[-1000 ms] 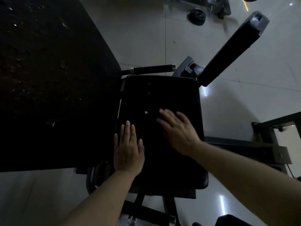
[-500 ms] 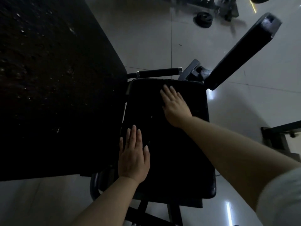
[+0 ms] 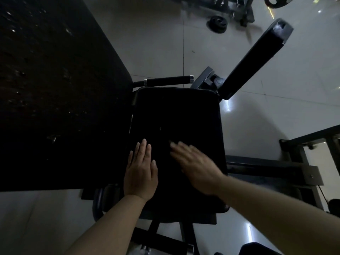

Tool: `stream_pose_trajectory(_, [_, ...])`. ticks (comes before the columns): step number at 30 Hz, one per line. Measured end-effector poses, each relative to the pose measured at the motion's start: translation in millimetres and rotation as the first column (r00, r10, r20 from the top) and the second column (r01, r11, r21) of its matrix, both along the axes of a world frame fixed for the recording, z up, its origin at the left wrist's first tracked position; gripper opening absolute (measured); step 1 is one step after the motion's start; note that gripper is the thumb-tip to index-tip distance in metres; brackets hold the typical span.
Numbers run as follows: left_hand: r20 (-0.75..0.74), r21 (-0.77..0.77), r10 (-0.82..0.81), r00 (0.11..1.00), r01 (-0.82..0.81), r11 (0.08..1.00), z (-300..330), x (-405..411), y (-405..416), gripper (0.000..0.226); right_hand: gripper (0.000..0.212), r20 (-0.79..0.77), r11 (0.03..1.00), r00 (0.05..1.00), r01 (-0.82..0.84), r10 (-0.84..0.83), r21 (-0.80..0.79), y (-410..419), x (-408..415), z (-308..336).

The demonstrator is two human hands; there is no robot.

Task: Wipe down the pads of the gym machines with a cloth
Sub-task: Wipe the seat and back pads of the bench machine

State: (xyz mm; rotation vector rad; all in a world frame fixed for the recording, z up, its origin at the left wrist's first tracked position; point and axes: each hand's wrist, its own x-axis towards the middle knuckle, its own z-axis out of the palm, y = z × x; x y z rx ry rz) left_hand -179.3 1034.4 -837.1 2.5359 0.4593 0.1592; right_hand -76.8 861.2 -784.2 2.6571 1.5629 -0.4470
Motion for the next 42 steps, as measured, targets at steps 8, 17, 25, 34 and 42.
stream_pose_trajectory(8, [0.034, -0.061, 0.021, 0.999, -0.019, 0.998, 3, 0, 0, 0.062, 0.059, -0.029, 0.889, 0.889, 0.457, -0.457, -0.010, 68, 52, 1])
stream_pose_trajectory(17, [0.101, -0.174, 0.037, 0.994, -0.019, 0.985, 4, -2, 4, 0.063, 0.059, 0.071, 0.982, 0.980, 0.188, -0.187, -0.012, 4, -98, -6])
stream_pose_trajectory(25, [0.093, -0.139, 0.013, 0.996, 0.000, 0.990, 3, -3, 4, 0.062, 0.054, 0.001, 0.986, 0.986, 0.164, -0.164, 0.008, 0, -70, 2])
stream_pose_trajectory(34, [0.080, -0.059, 0.008, 0.997, -0.004, 0.998, 5, -2, 1, 0.062, 0.059, -0.039, 0.844, 0.843, 0.536, -0.536, -0.007, 74, 55, -1])
stream_pose_trajectory(42, [0.087, -0.073, 0.012, 0.996, -0.006, 0.997, 5, -2, 2, 0.060, 0.061, -0.014, 0.881, 0.882, 0.471, -0.471, 0.037, 58, -17, 0])
